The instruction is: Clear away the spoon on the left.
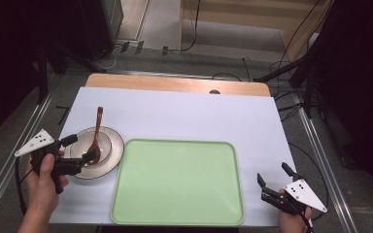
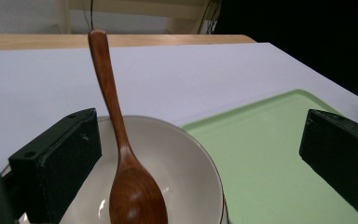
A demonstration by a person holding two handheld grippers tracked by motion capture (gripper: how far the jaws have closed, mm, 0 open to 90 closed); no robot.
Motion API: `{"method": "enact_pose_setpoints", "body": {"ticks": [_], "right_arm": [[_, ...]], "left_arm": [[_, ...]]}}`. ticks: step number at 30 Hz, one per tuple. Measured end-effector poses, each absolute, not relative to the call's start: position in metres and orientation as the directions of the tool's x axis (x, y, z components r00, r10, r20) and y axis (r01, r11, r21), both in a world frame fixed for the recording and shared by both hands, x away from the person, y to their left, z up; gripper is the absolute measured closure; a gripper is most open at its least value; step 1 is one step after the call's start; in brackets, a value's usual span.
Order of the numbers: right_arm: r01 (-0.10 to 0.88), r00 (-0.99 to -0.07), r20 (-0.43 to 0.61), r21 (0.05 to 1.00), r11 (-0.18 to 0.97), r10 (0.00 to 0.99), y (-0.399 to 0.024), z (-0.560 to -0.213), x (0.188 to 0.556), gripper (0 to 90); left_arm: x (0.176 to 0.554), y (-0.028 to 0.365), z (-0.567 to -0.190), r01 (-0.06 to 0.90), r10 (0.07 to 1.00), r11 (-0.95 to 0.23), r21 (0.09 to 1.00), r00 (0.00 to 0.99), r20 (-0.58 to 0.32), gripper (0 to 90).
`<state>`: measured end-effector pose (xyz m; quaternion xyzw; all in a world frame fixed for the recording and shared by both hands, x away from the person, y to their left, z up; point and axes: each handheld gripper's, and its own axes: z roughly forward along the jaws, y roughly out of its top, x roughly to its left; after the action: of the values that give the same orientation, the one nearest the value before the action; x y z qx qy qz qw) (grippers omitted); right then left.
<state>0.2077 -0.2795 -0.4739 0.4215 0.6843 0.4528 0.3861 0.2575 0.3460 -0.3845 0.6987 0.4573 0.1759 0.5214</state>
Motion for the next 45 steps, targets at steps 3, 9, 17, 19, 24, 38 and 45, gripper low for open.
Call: {"method": "enact_pose_setpoints", "body": {"ticks": [3, 9, 17, 19, 24, 38, 45], "right_arm": [[0.225, -0.348, -0.145, 0.946, 0.233, 0.926, -0.28, -0.474, 0.208, 13.2], [0.226, -0.347, -0.146, 0.945, 0.234, 0.926, -0.28, -0.474, 0.208, 13.2], [0.225, -0.348, -0.147, 0.946, 0.235, 0.926, -0.28, -0.474, 0.208, 13.2], [0.224, -0.349, -0.146, 0.946, 0.234, 0.926, -0.28, -0.474, 0.208, 13.3], [0.225, -0.349, -0.146, 0.946, 0.234, 0.926, -0.28, -0.474, 0.207, 13.2], [0.222, -0.35, -0.148, 0.946, 0.235, 0.925, -0.28, -0.474, 0.207, 13.3], [0.224, -0.349, -0.148, 0.946, 0.236, 0.925, -0.28, -0.474, 0.207, 13.3]], "left_arm": [[0.269, 0.341, -0.38, 0.472, 0.822, -0.055, 0.88, 0.522, -0.228, 0.0], [0.289, 0.338, -0.378, 0.511, 0.827, -0.059, 0.858, 0.506, -0.245, 0.0], [0.318, 0.341, -0.38, 0.576, 0.846, -0.027, 0.817, 0.448, -0.289, 0.0], [0.324, 0.341, -0.381, 0.589, 0.852, -0.022, 0.808, 0.434, -0.293, 0.0], [0.337, 0.339, -0.384, 0.648, 0.886, -0.006, 0.762, 0.357, -0.297, 8.9], [0.356, 0.346, -0.394, 0.751, 0.886, 0.07, 0.656, 0.255, -0.387, 51.8], [0.359, 0.344, -0.397, 0.769, 0.875, 0.029, 0.639, 0.289, -0.387, 73.6]]}}
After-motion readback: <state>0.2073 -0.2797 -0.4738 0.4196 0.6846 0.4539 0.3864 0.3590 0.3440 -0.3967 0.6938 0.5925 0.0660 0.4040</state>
